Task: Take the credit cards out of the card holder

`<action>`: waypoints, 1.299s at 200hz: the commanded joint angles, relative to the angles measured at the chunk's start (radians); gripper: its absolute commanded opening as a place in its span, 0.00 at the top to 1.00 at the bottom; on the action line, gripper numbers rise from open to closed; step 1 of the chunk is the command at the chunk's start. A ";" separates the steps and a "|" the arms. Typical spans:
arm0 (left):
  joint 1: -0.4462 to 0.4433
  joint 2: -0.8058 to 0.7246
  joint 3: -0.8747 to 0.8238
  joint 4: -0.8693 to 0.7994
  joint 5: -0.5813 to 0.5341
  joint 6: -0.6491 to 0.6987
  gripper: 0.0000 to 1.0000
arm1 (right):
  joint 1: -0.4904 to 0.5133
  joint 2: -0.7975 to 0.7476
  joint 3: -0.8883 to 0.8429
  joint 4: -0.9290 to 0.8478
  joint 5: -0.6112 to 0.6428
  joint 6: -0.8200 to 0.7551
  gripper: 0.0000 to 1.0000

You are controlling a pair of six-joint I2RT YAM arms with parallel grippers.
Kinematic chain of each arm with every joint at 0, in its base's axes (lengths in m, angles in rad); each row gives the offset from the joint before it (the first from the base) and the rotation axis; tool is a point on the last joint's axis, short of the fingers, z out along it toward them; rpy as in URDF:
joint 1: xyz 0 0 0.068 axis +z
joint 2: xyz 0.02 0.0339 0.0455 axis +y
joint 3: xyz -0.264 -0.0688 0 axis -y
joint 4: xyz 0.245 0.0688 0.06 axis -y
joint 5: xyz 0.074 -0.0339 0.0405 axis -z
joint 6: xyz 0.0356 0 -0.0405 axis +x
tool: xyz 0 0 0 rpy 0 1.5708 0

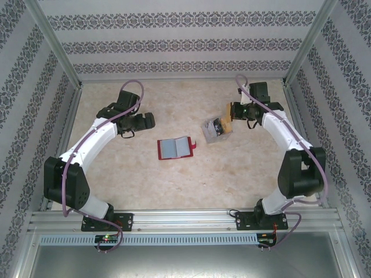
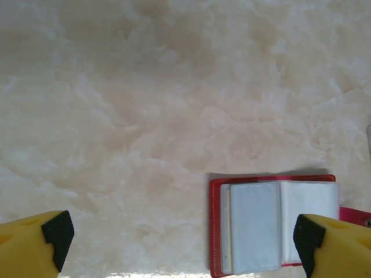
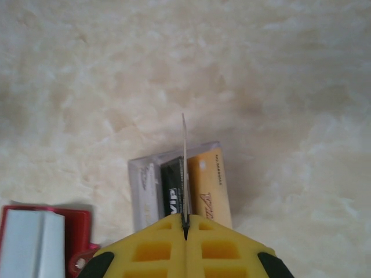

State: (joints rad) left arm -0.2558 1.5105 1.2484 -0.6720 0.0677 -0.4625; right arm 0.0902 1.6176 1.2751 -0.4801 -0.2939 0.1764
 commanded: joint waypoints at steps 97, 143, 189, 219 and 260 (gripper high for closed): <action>0.025 0.012 -0.022 -0.024 0.088 0.015 0.01 | -0.007 0.235 0.250 -0.366 -0.031 -0.257 1.00; 0.025 0.016 -0.024 -0.026 0.098 0.008 0.01 | -0.006 0.290 0.286 -0.366 -0.001 -0.243 1.00; 0.025 0.023 -0.027 -0.028 0.104 0.004 0.01 | -0.006 0.302 0.312 -0.367 0.000 -0.217 0.73; 0.024 0.025 -0.026 -0.025 0.110 0.003 0.01 | -0.006 0.241 0.302 -0.353 -0.027 -0.190 0.64; 0.024 0.021 -0.036 -0.014 0.110 -0.018 0.01 | 0.034 0.116 0.245 -0.317 -0.008 -0.067 0.56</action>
State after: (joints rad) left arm -0.2462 1.5276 1.2362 -0.6739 0.1726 -0.4538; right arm 0.0917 1.8458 1.5505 -0.8158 -0.3031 0.0078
